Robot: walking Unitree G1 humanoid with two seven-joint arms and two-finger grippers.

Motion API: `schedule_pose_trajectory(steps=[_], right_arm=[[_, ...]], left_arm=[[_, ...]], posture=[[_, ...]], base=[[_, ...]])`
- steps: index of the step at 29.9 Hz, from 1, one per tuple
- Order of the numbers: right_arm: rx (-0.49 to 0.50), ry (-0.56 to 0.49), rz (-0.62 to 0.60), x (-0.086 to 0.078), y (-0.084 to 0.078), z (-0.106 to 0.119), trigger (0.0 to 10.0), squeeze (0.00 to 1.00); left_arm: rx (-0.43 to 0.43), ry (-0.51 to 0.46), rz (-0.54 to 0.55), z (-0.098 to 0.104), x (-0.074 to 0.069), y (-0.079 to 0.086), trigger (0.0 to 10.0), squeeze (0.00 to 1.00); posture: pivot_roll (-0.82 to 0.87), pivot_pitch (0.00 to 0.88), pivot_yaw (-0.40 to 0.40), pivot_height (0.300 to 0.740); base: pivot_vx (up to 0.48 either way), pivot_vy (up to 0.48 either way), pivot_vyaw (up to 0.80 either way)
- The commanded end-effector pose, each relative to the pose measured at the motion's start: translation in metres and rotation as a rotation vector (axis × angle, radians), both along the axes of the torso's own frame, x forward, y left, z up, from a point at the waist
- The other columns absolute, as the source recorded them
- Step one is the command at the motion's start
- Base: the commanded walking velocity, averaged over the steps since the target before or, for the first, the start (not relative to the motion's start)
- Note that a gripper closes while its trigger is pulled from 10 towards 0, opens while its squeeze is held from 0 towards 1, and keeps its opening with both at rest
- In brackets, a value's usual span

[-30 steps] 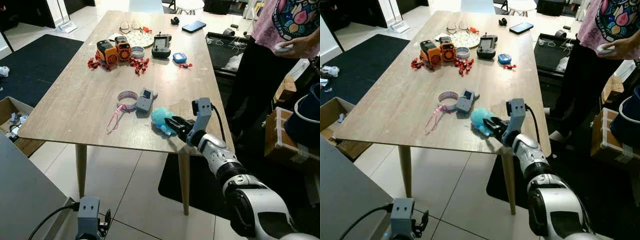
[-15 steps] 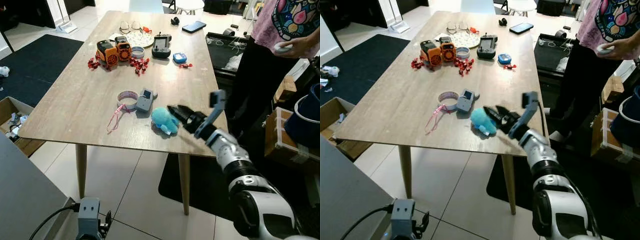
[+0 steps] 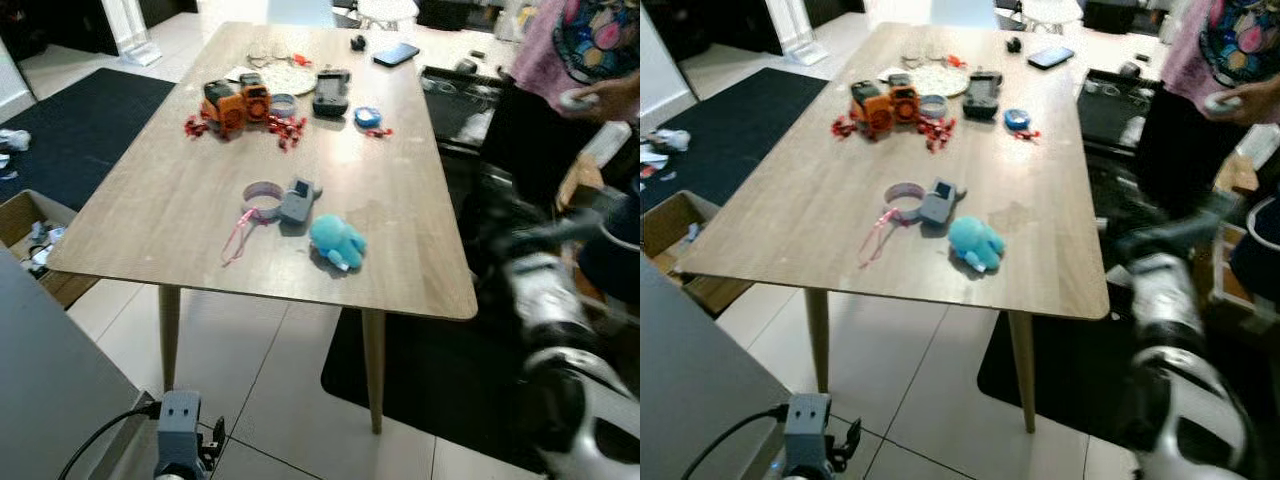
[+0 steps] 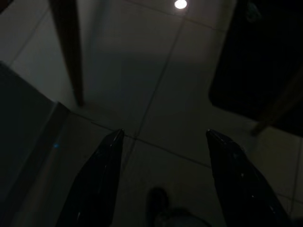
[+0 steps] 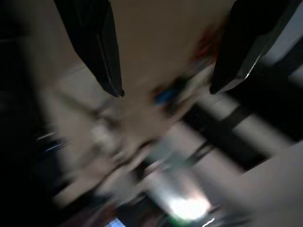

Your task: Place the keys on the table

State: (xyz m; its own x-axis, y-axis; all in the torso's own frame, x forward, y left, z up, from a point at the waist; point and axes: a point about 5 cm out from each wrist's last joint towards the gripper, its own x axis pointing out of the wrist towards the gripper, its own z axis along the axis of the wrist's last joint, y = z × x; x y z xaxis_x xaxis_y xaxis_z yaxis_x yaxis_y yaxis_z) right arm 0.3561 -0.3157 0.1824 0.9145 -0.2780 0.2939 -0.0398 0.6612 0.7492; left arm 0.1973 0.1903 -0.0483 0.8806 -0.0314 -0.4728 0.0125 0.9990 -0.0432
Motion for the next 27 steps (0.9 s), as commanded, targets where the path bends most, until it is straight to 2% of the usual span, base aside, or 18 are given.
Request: schedule_pose_trajectory(steps=[1,2,4,5,7,9,10,11,12,13,15,17,20,21,24,27], right_arm=[[0.071,0.089,-0.179,-0.025,-0.032,-0.025,10.0,0.0],[0.071,0.089,-0.179,-0.025,-0.032,-0.025,10.0,0.0],[0.095,0.161,-0.292,-0.045,-0.052,-0.041,10.0,0.0],[0.095,0.161,-0.292,-0.045,-0.052,-0.041,10.0,0.0],[0.073,0.255,-0.361,-0.061,-0.062,-0.058,10.0,0.0],[0.007,0.351,-0.377,-0.071,-0.062,-0.074,10.0,0.0],[0.007,0.351,-0.377,-0.071,-0.062,-0.074,10.0,0.0],[-0.052,0.419,-0.36,-0.074,-0.058,-0.083,10.0,0.0],[-0.052,0.419,-0.36,-0.074,-0.058,-0.083,10.0,0.0],[-0.131,0.494,-0.331,-0.076,-0.052,-0.094,10.0,0.0],[-0.305,0.699,-0.213,-0.083,-0.026,-0.131,10.0,0.0],[-0.402,0.834,-0.096,-0.093,-0.001,-0.16,10.0,0.0],[-0.468,0.948,0.037,-0.104,0.025,-0.188,10.0,0.0],[-0.468,0.948,0.037,-0.104,0.025,-0.188,10.0,0.0],[-0.54,1.019,0.165,-0.114,0.053,-0.208,10.0,0.0],[-0.58,1.063,0.241,-0.121,0.071,-0.22,10.0,0.0]], left_arm=[[-0.007,0.026,0.01,-0.005,-0.009,0.003,10.0,0.0],[-0.007,0.026,0.01,-0.005,-0.009,0.003,10.0,0.0],[-0.01,0.026,0.015,-0.005,-0.009,0.004,10.0,0.0],[-0.01,0.026,0.015,-0.005,-0.009,0.004,10.0,0.0],[-0.01,0.027,0.019,-0.006,-0.009,0.004,10.0,0.0],[-0.009,0.031,0.022,-0.006,-0.01,0.005,10.0,0.0],[-0.009,0.031,0.022,-0.006,-0.01,0.005,10.0,0.0],[-0.005,0.034,0.025,-0.007,-0.01,0.005,10.0,0.0],[-0.005,0.034,0.025,-0.007,-0.01,0.005,10.0,0.0],[0.002,0.04,0.028,-0.008,-0.011,0.005,10.0,0.0],[0.017,0.071,0.042,-0.012,-0.014,0.005,10.0,0.0],[0.025,0.09,0.051,-0.014,-0.017,0.005,10.0,0.0],[0.029,0.096,0.055,-0.015,-0.018,0.005,10.0,0.0],[0.029,0.096,0.055,-0.015,-0.018,0.005,10.0,0.0],[0.04,0.114,0.063,-0.017,-0.02,0.005,10.0,0.0],[0.04,0.131,0.072,-0.019,-0.021,0.006,10.0,0.0]], posture=[[0.07,0.082,-0.033,0.74],[0.07,0.082,-0.033,0.74],[0.07,0.076,-0.037,0.74],[0.07,0.076,-0.037,0.74],[0.07,0.071,-0.041,0.74],[0.07,0.071,-0.041,0.74],[0.07,0.071,-0.041,0.74],[0.07,0.065,-0.044,0.74],[0.07,0.065,-0.044,0.74],[0.07,0.065,-0.044,0.74],[0.07,0.049,-0.049,0.74],[0.07,0.047,-0.054,0.74],[0.08,0.045,-0.059,0.74],[0.08,0.045,-0.059,0.74],[0.08,0.045,-0.061,0.74],[0.09,0.043,-0.059,0.74]], base=[[0.0,0.0,0.0],[0.0,0.0,0.0],[0.0,0.0,0.0],[0.0,0.0,0.0],[0.0,0.0,0.0],[0.0,0.0,0.0],[0.0,0.0,0.0],[0.0,0.0,0.0],[0.0,0.0,0.0],[0.0,0.0,0.0],[0.0,0.0,0.0],[0.0,0.0,0.0],[0.0,0.0,0.0],[0.0,0.0,0.0],[0.0,0.0,0.0],[0.0,0.0,0.0]])
